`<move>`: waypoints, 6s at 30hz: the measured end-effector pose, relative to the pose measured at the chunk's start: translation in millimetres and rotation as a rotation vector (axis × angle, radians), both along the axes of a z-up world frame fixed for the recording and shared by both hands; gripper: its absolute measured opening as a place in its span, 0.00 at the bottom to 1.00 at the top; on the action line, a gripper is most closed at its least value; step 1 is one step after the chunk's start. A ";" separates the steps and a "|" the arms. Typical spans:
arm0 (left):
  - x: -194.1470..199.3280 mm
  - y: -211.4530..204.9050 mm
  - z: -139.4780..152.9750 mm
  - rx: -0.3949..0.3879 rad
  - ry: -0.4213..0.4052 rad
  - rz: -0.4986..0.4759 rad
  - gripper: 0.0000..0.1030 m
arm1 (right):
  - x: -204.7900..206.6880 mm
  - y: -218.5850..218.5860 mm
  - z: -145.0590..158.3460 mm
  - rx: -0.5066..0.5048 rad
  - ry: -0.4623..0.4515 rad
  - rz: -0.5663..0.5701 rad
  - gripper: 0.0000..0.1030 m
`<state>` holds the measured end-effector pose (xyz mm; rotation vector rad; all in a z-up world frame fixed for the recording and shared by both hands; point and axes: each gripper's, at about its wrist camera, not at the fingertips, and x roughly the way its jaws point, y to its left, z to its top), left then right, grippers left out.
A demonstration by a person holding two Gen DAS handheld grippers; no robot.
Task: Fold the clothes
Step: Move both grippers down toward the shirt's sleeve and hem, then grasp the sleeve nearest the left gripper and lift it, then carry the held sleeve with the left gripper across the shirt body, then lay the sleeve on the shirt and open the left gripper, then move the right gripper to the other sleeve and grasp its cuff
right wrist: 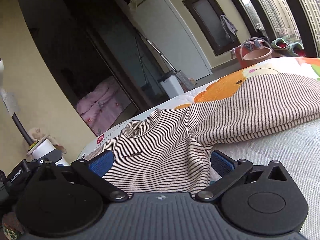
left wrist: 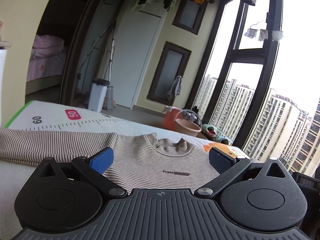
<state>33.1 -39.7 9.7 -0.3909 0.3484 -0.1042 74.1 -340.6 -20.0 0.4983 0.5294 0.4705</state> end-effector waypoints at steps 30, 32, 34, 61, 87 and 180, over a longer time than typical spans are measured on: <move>24.5 12.3 -18.8 -0.039 0.251 -0.031 1.00 | -17.9 -14.2 -14.3 0.175 0.097 0.112 1.00; 25.5 4.7 -16.4 0.027 0.281 -0.064 1.00 | -18.1 -13.3 -15.4 0.177 0.098 0.110 1.00; 25.7 -6.7 -15.1 0.104 0.309 -0.086 1.00 | -18.2 -12.2 -15.8 0.177 0.098 0.110 1.00; -14.6 155.7 -6.3 -0.617 0.224 0.276 1.00 | -20.8 -21.4 -19.0 0.202 0.092 0.110 1.00; -27.9 276.6 -115.0 -1.131 0.248 0.622 0.89 | -20.0 -24.7 -21.3 0.208 0.090 0.109 1.00; 74.2 -63.6 24.3 0.087 0.221 -0.169 0.79 | -25.5 -21.2 -19.4 0.226 0.088 0.107 1.00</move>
